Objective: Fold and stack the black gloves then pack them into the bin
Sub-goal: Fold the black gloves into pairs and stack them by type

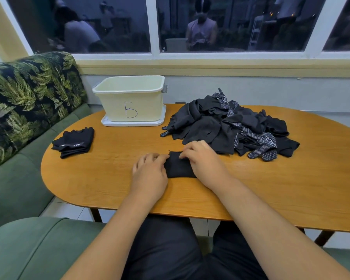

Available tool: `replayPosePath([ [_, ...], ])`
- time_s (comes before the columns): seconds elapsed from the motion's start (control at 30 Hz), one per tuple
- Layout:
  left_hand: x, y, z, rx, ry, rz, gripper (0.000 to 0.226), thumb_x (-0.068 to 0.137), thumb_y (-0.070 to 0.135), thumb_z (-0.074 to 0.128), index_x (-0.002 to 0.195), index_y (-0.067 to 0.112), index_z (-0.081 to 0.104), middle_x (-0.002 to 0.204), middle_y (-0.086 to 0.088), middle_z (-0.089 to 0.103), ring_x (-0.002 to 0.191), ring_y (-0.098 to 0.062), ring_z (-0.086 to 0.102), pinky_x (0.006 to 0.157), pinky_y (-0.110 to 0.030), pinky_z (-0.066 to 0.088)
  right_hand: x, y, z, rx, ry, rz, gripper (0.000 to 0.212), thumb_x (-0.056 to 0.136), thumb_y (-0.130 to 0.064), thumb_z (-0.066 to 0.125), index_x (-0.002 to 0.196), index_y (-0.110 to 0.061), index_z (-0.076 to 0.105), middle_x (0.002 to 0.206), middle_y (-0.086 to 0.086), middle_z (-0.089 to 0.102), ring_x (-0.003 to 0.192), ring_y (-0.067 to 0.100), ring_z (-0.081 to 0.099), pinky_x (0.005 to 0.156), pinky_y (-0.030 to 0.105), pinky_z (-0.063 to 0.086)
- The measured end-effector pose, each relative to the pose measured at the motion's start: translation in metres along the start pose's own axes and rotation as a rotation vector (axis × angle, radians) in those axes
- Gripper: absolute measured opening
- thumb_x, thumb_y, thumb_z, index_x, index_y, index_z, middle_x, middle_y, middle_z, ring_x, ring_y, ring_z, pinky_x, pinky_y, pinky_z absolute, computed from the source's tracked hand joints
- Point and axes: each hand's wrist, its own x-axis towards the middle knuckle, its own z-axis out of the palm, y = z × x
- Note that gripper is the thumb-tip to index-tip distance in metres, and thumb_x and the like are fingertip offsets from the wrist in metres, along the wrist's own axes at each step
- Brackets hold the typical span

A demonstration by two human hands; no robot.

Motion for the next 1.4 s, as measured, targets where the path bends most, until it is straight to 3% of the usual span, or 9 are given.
replayPosePath([
  [0.2,-0.004,-0.019,-0.015,-0.221,0.058,0.102,0.032,0.109,0.021,0.049,0.136,0.035,0.061,0.132,0.016,0.057,0.13,-0.01,0.045,0.11,-0.037,0.043,0.0,0.003,-0.005,0.151,-0.145,0.046,0.046,0.097,0.002,0.053,0.119,-0.028,0.08,0.124,-0.01,0.074,0.119,0.017,0.063,0.104,0.043,0.051],
  [0.33,0.0,-0.027,-0.026,-0.182,-0.102,0.436,0.028,0.103,0.046,0.063,0.129,0.038,0.067,0.133,0.022,0.056,0.133,-0.003,0.045,0.111,-0.031,0.04,-0.008,-0.001,-0.017,0.176,-0.162,0.029,0.033,0.102,-0.027,0.054,0.126,-0.032,0.075,0.132,-0.016,0.07,0.124,0.008,0.06,0.109,0.037,0.049],
  [0.53,0.013,-0.014,-0.031,-0.041,-0.089,0.518,0.026,0.106,0.046,0.055,0.122,0.031,0.068,0.126,0.016,0.063,0.126,-0.006,0.05,0.111,-0.038,0.043,-0.015,-0.004,-0.03,0.118,-0.237,-0.055,0.038,0.094,-0.062,0.061,0.124,-0.04,0.064,0.122,-0.017,0.069,0.11,0.006,0.06,0.092,0.032,0.049],
  [0.7,0.007,-0.004,-0.051,-0.268,-0.094,0.344,0.019,0.107,0.044,0.055,0.12,0.035,0.066,0.111,0.019,0.068,0.103,0.0,0.061,0.089,-0.027,0.052,-0.005,-0.01,-0.046,0.222,-0.213,0.009,0.01,0.101,-0.047,0.065,0.102,-0.038,0.068,0.085,-0.011,0.067,0.078,0.006,0.059,0.068,0.036,0.045],
  [0.8,0.001,0.003,-0.072,-0.637,-0.037,0.123,0.008,0.105,0.037,0.065,0.108,0.034,0.072,0.096,0.014,0.075,0.09,-0.003,0.068,0.074,-0.02,0.053,0.001,-0.019,-0.063,0.752,-0.199,0.155,0.004,0.101,-0.033,0.073,0.1,-0.031,0.077,0.089,-0.003,0.076,0.083,0.013,0.072,0.073,0.037,0.057],
  [0.87,0.001,0.003,-0.085,-0.986,-0.087,-0.046,0.015,0.103,0.033,0.067,0.11,0.023,0.076,0.101,0.002,0.079,0.096,-0.015,0.073,0.079,-0.027,0.058,0.004,-0.027,-0.07,1.077,-0.168,0.225,0.011,0.101,-0.019,0.075,0.11,-0.022,0.08,0.1,0.0,0.082,0.095,0.015,0.077,0.079,0.028,0.058],
  [1.0,-0.004,-0.007,-0.097,-1.549,-0.371,-0.255,0.053,0.108,0.046,0.049,0.139,0.005,0.066,0.135,-0.017,0.071,0.127,-0.035,0.068,0.105,-0.056,0.052,0.011,-0.037,-0.061,1.243,-0.128,0.314,0.018,0.101,-0.014,0.074,0.117,-0.015,0.08,0.102,0.001,0.082,0.091,0.01,0.075,0.072,0.021,0.055],
  [1.13,-0.009,-0.02,-0.098,-1.562,-0.404,-0.291,0.054,0.109,0.045,0.048,0.144,0.006,0.062,0.139,-0.017,0.069,0.13,-0.036,0.066,0.106,-0.055,0.053,0.017,-0.047,-0.049,1.252,-0.165,0.316,0.018,0.101,-0.016,0.074,0.118,-0.016,0.081,0.11,0.006,0.082,0.1,0.014,0.076,0.077,0.025,0.057],
  [1.4,-0.009,-0.041,-0.1,-1.32,-0.153,-0.271,0.032,0.109,0.03,0.057,0.123,0.009,0.077,0.119,-0.012,0.079,0.115,-0.027,0.074,0.093,-0.045,0.061,0.03,-0.067,-0.033,1.361,-0.27,0.38,0.023,0.104,-0.021,0.071,0.124,-0.014,0.078,0.115,0.01,0.08,0.097,0.017,0.075,0.077,0.032,0.059],
])
